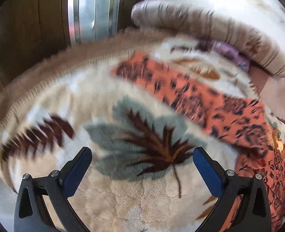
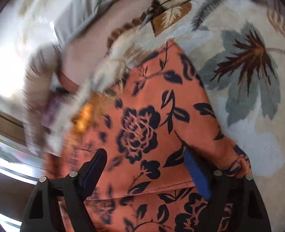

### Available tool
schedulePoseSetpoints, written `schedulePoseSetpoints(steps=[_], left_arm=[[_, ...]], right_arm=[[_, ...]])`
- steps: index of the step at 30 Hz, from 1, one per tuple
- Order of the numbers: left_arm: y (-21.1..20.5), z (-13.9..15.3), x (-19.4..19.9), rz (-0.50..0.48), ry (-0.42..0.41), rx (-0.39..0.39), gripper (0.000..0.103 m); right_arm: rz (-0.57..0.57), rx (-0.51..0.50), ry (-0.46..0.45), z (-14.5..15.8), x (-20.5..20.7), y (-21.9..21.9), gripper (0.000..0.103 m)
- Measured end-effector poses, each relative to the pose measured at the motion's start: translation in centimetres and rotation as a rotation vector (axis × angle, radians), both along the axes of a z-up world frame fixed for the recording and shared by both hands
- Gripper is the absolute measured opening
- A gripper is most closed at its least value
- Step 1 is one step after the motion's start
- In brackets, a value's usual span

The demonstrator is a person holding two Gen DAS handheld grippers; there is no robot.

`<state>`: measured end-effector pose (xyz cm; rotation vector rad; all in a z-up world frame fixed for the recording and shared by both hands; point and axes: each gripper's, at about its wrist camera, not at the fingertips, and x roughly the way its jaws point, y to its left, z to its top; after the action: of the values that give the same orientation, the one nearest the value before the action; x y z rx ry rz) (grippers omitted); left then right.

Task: Fold small clothes
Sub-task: 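Grasp the sleeve cuff with the right gripper and lift it, then fold the held sleeve across the blouse body with the right gripper and release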

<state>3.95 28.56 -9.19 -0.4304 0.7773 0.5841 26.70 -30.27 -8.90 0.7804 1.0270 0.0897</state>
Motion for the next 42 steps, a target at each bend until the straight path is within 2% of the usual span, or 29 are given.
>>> schedulePoseSetpoints(steps=[2, 4, 7, 10, 12, 13, 14, 16, 18, 20, 23, 25, 27, 29, 31, 33, 35, 37, 38, 39, 40, 41, 42], left_arm=[[-1.6, 2.3, -0.2, -0.054, -0.061, 0.061, 0.103], [-4.1, 4.5, 0.2, -0.14, -0.124, 0.078, 0.103], [-9.4, 6.9, 2.7, -0.348, -0.174, 0.088, 0.103], [-15.1, 7.3, 6.5, -0.556, -0.171, 0.032, 0.103], [-18.4, 6.1, 9.1, -0.659, -0.151, -0.022, 0.103], [-19.6, 5.4, 10.4, -0.69, -0.13, -0.035, 0.103], [-20.8, 4.6, 11.6, -0.706, -0.108, -0.042, 0.103], [-22.6, 3.3, 13.5, -0.737, -0.077, -0.063, 0.103], [-24.3, 2.0, 14.6, -0.762, -0.042, -0.043, 0.103], [-25.4, 0.7, 15.4, -0.785, -0.001, -0.008, 0.103], [-25.9, -0.8, 16.3, -0.79, 0.038, 0.016, 0.103], [-25.7, -2.2, 17.1, -0.776, 0.102, -0.001, 0.103], [-25.5, -3.4, 17.5, -0.763, 0.131, -0.016, 0.103], [-26.1, -3.5, 17.2, -0.782, 0.139, 0.037, 0.103], [-26.3, -3.6, 17.1, -0.789, 0.149, 0.057, 0.103], [-26.2, -3.6, 17.2, -0.784, 0.147, 0.057, 0.103], [-26.3, -3.6, 17.4, -0.774, 0.151, 0.054, 0.103], [-26.2, -3.2, 17.4, -0.767, 0.161, 0.044, 0.103], [-26.1, -3.0, 17.5, -0.763, 0.162, 0.027, 0.103], [-25.9, -2.4, 17.3, -0.762, 0.147, 0.003, 0.103], [-25.8, -1.6, 16.7, -0.766, 0.116, -0.013, 0.103], [-25.7, -0.8, 16.0, -0.774, 0.083, -0.001, 0.103], [-25.8, -0.2, 15.5, -0.78, 0.062, 0.024, 0.103]], right_arm=[[0.002, 0.013, -0.077, 2.1, -0.6, -1.5, 0.085], [-0.014, 0.031, -0.135, 3.6, -0.6, -3.5, 0.085], [-0.037, -0.029, -0.096, 3.0, 0.9, -6.1, 0.085], [0.011, 0.006, -0.03, 1.2, 3.1, -7.8, 0.084], [0.055, -0.002, -0.015, 0.5, 4.6, -7.6, 0.079], [0.076, 0.003, -0.01, 0.2, 5.3, -7.3, 0.069], [0.095, 0.008, -0.004, -0.1, 5.9, -6.9, 0.056], [0.129, -0.014, 0.024, -0.7, 6.2, -7.0, 0.044], [0.165, -0.039, 0.058, -1.7, 7.5, -6.2, 0.034], [0.172, -0.056, 0.039, -1.7, 8.4, -5.9, 0.008], [0.166, -0.164, -0.034, 0.2, 8.4, -5.9, 0.008], [0.188, -0.206, 0.055, -1.9, 9.2, -5.7, 0.008], [0.15, -0.162, 0.024, -2.4, 8.7, -6.4, 0.013], [0.063, -0.199, 0.007, -1.3, 7.5, -7.0, 0.018], [0.044, -0.233, -0.057, 0.9, 5.9, -6.5, 0.018], [0.099, -0.177, -0.113, 2.9, 4.3, -5.0, 0.018], [0.153, -0.073, -0.137, 3.5, 2.2, -3.2, 0.018], [0.182, -0.023, -0.055, 1.4, 1.2, -2.6, 0.026], [0.171, -0.037, 0.021, -0.6, 0.8, -2.8, 0.024], [0.151, -0.039, 0.079, -2.6, 0.4, -3.3, 0.016], [0.118, -0.009, 0.055, -3.0, -0.2, -4.0, 0.01], [0.086, 0.001, 0.044, -2.3, -0.7, -4.3, 0.017], [0.077, -0.017, 0.018, -1.3, -1.1, -4.1, 0.017]])
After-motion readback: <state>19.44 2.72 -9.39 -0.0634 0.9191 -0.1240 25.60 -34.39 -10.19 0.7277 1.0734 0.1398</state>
